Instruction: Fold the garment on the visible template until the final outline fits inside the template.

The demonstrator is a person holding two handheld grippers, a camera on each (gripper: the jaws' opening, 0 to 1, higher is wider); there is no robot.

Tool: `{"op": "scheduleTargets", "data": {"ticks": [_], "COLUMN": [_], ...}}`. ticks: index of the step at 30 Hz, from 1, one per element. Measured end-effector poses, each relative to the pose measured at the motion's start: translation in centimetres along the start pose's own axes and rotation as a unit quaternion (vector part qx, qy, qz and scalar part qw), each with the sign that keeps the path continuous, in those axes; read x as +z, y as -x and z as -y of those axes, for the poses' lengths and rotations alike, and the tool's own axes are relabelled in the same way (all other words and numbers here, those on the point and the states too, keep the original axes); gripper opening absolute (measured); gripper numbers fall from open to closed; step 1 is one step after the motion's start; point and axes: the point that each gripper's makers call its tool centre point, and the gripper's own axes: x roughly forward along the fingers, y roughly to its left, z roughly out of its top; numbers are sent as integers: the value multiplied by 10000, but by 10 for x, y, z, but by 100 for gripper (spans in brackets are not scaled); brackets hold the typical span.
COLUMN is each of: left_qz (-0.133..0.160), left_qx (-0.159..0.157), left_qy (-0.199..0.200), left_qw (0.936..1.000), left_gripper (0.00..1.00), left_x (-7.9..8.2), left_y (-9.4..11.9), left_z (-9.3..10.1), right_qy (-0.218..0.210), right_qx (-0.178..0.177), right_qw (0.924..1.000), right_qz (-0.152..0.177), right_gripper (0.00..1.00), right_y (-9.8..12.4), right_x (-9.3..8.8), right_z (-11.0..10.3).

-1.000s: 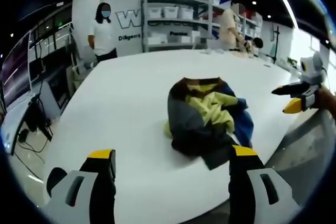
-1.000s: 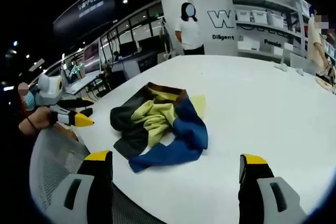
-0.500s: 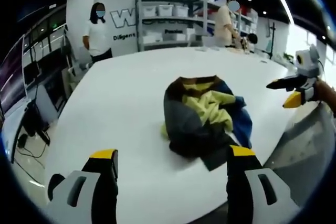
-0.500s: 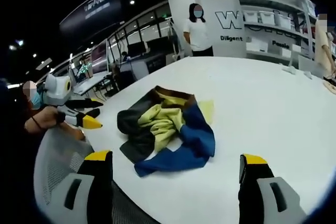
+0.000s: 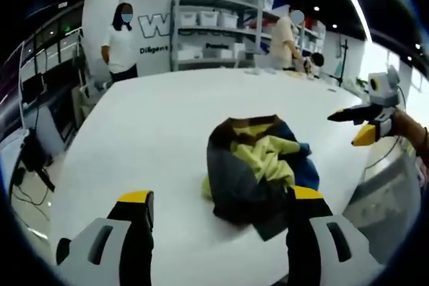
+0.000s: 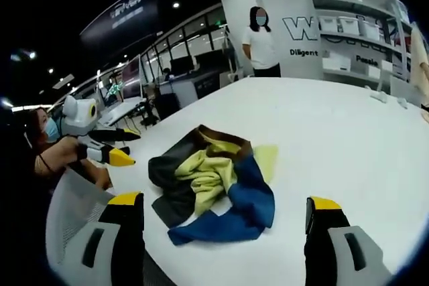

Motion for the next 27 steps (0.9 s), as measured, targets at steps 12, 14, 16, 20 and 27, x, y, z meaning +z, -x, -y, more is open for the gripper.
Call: {"op": "scheduleTargets", "data": {"ticks": [12,14,16,20,27], "left_qz": [-189,-179,-224,-340,-407], "left_qx": [-167,-253,-278,-377,-802], "left_qy": [-4,41,27,-25,4], "left_qw": [9997,9995,9994,9987,9959], "left_gripper": [75,72,71,67,48], "left_x": [4,5,3,1,-4], "left_y": [-25,-29,-34,-42,-52], "left_z": [-6,-5,-6,-6,8], "right_qy": [11,57,81,30,86], "right_qx": [233,176,177,179,132], "right_qw": [9997,9998,9998,9998,9998], "right_qz": [-17,-38,-48,9,137], "right_gripper": [99,99,99,99,90], "right_y": [-27,-32,-35,-42,-56], "right_x": [13,14,15,18,17], "right_z": [9,14,18,24,33]}}
